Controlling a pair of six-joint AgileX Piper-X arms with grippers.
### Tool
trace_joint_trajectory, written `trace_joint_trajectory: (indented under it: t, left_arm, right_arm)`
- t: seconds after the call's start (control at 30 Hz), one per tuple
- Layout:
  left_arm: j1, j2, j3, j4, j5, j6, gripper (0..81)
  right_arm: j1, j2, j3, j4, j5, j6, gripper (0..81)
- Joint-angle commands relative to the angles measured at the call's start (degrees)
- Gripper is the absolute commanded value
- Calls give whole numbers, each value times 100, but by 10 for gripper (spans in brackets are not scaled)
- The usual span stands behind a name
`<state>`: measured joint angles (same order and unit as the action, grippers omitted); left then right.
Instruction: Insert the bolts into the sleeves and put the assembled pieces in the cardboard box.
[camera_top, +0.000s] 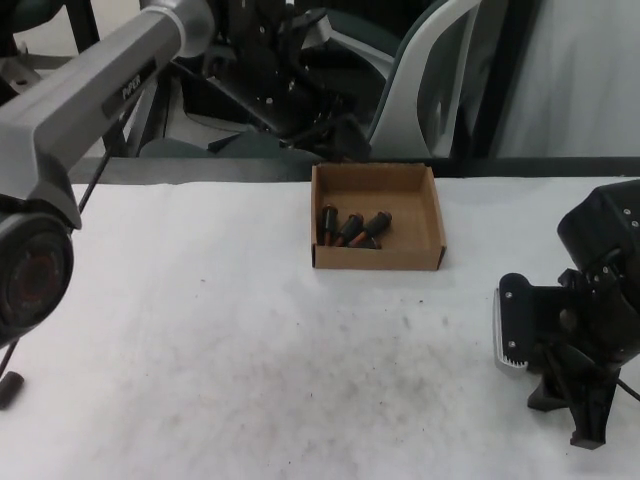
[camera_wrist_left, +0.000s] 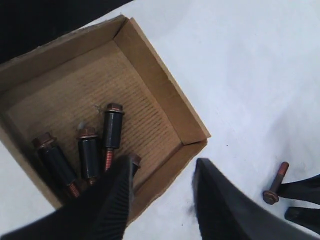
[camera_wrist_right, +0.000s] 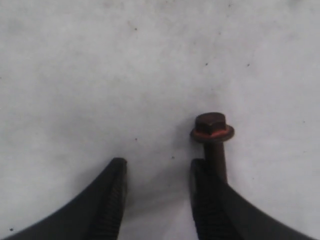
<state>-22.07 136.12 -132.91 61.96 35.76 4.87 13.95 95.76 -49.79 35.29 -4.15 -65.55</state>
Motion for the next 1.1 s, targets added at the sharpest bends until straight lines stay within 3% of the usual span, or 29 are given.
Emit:
trace_joint_trajectory:
  t: [0.0,0.53,1.07]
  left_arm:
    - [71,-189,-69,115,-66,343,385]
    - [365,-189,-69,1388,-218,1079,384]
    - [377,-189,-69,2676,-376,2218,384]
  right_arm:
    - [-9,-203,-20,99,213,-6,393]
    - [-24,-327,-58,-794,-129,258,393]
    - [-24,420,-453,-329,-129,611,393]
